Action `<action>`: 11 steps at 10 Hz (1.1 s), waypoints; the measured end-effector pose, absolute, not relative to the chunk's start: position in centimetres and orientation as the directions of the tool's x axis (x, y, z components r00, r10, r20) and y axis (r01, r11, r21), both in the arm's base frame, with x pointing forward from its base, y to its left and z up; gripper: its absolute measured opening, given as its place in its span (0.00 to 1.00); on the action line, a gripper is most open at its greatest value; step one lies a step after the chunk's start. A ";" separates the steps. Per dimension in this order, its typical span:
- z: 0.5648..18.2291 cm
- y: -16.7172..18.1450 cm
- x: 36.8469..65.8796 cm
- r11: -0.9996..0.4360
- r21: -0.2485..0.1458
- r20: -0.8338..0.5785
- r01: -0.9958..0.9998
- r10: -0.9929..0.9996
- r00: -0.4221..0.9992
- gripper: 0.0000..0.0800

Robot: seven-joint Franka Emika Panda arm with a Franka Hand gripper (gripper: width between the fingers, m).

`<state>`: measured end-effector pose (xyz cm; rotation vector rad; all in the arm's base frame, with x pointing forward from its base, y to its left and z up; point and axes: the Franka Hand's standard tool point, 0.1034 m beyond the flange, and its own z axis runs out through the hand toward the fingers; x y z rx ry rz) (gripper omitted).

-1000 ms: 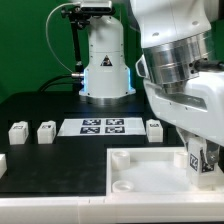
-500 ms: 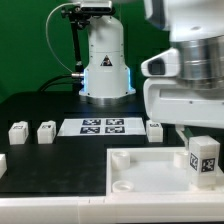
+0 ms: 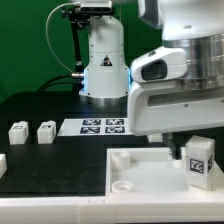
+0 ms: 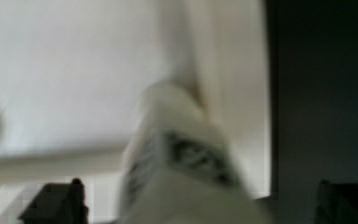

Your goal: Assemble one leg

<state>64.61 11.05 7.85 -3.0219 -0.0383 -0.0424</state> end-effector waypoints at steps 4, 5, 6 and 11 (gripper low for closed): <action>7.8 11.0 64.6 -0.980 -0.116 0.045 0.160 0.156 0.987 0.65; 7.8 11.0 64.6 -0.983 -0.118 0.043 0.142 0.138 0.990 0.65; 7.8 10.9 64.6 -0.992 -0.122 0.028 0.029 0.026 0.999 0.49; 7.7 10.8 64.2 -0.860 -0.109 -0.045 -0.499 -0.497 0.867 0.50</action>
Offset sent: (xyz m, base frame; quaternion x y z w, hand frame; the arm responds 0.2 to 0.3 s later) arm 0.0000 0.0000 0.0000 0.0000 0.0000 0.0899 0.9960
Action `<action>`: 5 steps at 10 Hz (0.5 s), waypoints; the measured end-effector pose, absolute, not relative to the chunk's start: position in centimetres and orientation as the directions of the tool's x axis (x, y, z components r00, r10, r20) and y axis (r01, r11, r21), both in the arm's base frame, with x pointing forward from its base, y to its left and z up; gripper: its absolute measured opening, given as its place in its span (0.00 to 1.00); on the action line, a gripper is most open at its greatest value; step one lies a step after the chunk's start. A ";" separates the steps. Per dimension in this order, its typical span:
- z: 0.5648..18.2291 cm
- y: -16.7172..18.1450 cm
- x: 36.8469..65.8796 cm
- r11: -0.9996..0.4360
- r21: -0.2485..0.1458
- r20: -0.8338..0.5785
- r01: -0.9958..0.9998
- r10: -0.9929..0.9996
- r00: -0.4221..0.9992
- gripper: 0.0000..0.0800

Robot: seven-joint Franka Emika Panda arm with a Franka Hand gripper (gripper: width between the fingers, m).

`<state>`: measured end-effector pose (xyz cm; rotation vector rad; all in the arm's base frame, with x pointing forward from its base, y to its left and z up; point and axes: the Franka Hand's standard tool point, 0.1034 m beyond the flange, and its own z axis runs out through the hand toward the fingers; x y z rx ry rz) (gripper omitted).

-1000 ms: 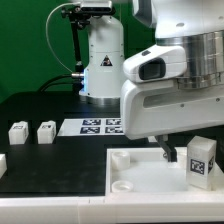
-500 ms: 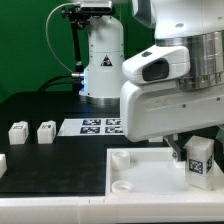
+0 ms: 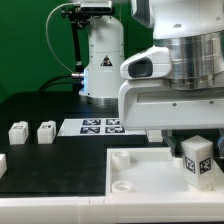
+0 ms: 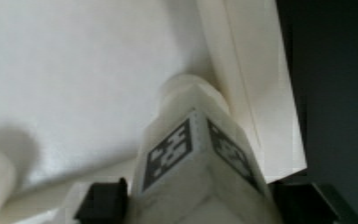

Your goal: Assemble one leg

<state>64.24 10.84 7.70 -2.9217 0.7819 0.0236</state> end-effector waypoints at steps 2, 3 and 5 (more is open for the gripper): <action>7.6 11.3 63.8 -0.545 -0.084 -0.110 -0.834 -0.827 0.551 0.50; 7.6 11.5 63.8 -0.428 -0.071 -0.120 -0.901 -0.893 0.433 0.50; 7.6 11.7 64.0 -0.083 -0.038 -0.137 -0.996 -0.987 0.088 0.50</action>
Offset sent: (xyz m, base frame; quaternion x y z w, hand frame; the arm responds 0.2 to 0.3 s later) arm 0.0139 0.0326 0.0019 0.0787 0.0166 0.4431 0.8929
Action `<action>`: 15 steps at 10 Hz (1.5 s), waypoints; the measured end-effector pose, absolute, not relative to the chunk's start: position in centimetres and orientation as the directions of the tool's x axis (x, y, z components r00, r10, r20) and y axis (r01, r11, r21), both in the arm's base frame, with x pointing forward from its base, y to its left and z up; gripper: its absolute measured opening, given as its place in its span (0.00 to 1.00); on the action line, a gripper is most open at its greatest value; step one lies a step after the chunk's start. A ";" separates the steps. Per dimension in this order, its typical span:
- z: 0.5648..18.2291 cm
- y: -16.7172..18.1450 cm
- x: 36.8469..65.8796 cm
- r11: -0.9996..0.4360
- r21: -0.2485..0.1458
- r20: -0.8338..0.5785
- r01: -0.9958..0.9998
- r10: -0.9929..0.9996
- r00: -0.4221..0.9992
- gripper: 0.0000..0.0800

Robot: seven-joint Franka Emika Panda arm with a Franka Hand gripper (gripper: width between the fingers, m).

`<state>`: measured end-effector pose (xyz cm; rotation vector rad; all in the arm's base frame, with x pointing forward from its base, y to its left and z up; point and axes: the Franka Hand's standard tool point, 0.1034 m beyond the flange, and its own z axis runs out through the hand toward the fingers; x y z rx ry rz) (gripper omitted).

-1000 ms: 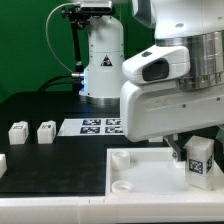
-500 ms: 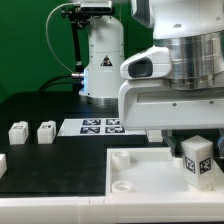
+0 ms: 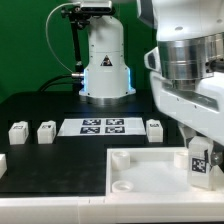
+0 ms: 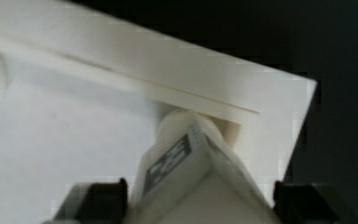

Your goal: Assemble one leg

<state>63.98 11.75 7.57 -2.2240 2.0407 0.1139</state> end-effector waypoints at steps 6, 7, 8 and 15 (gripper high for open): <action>7.4 11.6 63.9 -0.162 -0.046 -0.123 -0.986 -0.978 0.166 0.79; 7.4 11.7 63.9 -0.352 -0.062 -0.097 -0.934 -0.929 0.357 0.79; 7.5 12.0 63.8 -0.534 -0.057 -0.065 -0.844 -0.841 0.536 0.81; 7.6 11.5 64.0 -0.979 -0.043 0.038 0.198 0.197 0.980 0.81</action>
Offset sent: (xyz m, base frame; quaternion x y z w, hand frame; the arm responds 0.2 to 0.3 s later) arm 0.0000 0.0000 0.0000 0.0000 0.0000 -0.0899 0.9960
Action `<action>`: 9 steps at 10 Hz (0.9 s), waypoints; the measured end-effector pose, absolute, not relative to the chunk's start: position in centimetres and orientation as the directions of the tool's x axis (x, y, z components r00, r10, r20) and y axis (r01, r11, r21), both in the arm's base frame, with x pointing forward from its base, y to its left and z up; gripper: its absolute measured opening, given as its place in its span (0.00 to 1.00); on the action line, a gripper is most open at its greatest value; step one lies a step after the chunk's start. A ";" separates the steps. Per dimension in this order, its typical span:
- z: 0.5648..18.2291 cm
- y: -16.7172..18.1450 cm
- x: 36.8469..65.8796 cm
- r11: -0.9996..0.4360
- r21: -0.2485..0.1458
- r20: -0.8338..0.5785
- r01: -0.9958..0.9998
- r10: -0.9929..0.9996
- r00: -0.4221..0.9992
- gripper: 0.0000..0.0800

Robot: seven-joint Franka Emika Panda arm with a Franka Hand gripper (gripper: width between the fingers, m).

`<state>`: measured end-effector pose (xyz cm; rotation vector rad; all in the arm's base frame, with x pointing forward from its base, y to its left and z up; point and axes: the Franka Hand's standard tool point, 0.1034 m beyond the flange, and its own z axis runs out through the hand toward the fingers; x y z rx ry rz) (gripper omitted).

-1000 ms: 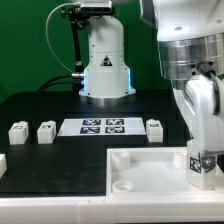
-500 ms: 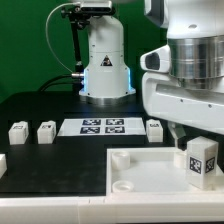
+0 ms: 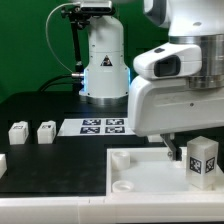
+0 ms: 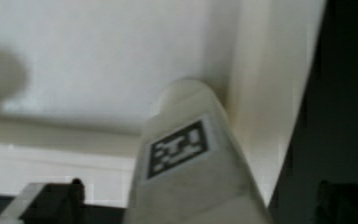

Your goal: Assemble one leg

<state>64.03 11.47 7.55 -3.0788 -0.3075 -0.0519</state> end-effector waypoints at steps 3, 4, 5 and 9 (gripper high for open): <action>7.4 11.1 64.0 -0.966 -0.042 0.039 0.257 0.255 0.966 0.65; 7.4 11.0 64.0 -0.965 -0.042 0.039 0.261 0.259 0.965 0.48; 7.4 11.1 64.0 -0.979 -0.045 0.036 0.200 0.198 0.980 0.48; 7.3 11.3 64.0 -0.955 -0.060 0.007 -0.290 -0.291 0.957 0.37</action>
Offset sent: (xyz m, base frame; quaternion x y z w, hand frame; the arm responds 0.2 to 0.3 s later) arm 0.0000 0.0000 0.0000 0.0000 0.0000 0.0000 1.0000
